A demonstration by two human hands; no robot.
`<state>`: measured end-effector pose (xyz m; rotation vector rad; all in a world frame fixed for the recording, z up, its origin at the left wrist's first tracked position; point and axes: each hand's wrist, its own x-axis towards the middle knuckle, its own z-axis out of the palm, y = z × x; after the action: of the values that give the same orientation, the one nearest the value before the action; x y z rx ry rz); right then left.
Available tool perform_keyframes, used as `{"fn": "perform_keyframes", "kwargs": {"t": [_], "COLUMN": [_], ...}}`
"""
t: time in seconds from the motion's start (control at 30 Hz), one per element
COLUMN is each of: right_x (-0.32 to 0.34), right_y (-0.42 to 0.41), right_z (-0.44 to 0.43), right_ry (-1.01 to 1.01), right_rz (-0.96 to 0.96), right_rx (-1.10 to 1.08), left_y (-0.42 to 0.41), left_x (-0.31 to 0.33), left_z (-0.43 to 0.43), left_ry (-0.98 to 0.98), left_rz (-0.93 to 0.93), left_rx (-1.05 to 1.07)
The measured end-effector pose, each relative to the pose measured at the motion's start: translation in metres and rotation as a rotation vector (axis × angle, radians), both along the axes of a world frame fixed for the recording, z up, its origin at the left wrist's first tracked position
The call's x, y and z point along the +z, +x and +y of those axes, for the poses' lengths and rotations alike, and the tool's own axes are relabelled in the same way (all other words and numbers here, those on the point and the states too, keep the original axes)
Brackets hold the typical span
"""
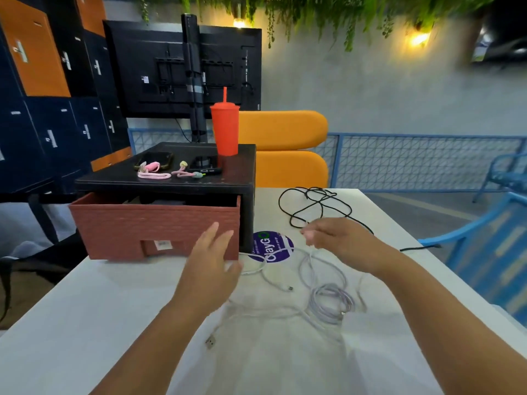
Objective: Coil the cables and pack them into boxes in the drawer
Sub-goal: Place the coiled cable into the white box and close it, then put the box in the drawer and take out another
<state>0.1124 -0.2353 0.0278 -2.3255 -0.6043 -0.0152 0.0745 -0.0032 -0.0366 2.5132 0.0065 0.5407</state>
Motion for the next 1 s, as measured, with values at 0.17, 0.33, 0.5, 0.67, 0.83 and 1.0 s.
{"fn": "perform_keyframes", "kwargs": {"t": [0.17,0.33,0.5,0.67,0.83,1.0], "right_x": [-0.038,-0.079,-0.090,-0.093,-0.081,-0.049], "right_y": [-0.049,-0.083,-0.094,-0.098,-0.101,-0.084], "right_z": [-0.060,-0.079,-0.079,-0.062,-0.054,-0.020], "right_ry": [-0.193,-0.226,-0.355,-0.565,-0.546,-0.351], "right_rz": [-0.002,-0.273,-0.611,-0.439,-0.269,-0.420], "right_rx": [-0.133,-0.212,-0.193,-0.137,-0.165,-0.152], "left_y": [-0.021,-0.032,-0.050,-0.069,-0.069,-0.068], "left_x": [-0.020,-0.025,-0.030,-0.035,-0.026,-0.012], "left_z": [-0.041,-0.065,-0.087,-0.104,-0.102,-0.092], "left_ry": [-0.085,-0.186,-0.272,-0.308,-0.530,-0.678], "left_rz": [-0.039,-0.035,0.077,0.299,0.436,0.522], "left_rx": [-0.206,-0.292,-0.370,-0.482,-0.541,-0.741]}}
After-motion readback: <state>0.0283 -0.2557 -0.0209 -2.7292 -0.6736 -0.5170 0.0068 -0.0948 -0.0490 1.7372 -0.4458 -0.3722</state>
